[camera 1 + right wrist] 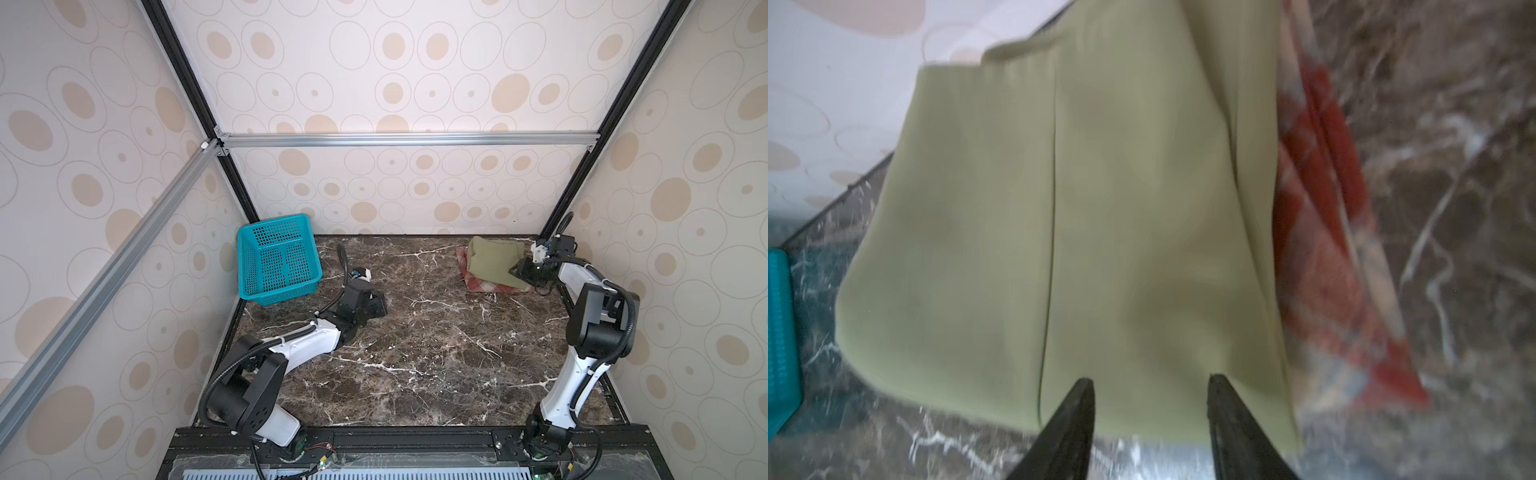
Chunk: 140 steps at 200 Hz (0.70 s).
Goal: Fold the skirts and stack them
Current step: 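Open the right gripper and release the green skirt on the stack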
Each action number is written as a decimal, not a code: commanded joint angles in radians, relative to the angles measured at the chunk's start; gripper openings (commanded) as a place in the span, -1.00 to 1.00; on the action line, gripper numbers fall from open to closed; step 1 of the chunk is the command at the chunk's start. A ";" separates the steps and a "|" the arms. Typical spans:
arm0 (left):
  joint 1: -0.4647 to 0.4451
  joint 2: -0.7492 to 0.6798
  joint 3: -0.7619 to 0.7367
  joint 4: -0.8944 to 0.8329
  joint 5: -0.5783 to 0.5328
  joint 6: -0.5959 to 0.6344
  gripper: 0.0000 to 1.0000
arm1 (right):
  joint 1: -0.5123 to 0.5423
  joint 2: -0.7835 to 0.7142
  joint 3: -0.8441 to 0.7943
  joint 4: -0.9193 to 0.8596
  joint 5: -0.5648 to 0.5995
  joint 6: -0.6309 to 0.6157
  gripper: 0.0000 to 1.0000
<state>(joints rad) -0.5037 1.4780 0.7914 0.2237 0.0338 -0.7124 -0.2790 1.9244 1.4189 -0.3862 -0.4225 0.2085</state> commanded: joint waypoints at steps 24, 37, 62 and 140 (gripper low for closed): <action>0.150 -0.099 0.042 -0.141 -0.165 0.124 0.91 | 0.024 -0.309 -0.274 0.097 0.034 -0.001 1.00; 0.194 -0.121 0.049 -0.150 -0.198 0.163 0.98 | 0.027 -0.372 -0.341 0.096 0.068 -0.006 0.99; 0.270 -0.139 0.050 -0.155 -0.272 0.228 0.98 | 0.044 -0.494 -0.473 0.131 0.135 -0.024 0.99; 0.365 -0.245 -0.282 0.232 -0.529 0.436 0.98 | 0.192 -0.616 -0.670 0.240 0.440 -0.069 1.00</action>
<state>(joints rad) -0.1547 1.2629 0.5766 0.2855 -0.3706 -0.3843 -0.1265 1.3075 0.7792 -0.2024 -0.1139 0.1665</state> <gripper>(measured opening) 0.990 0.997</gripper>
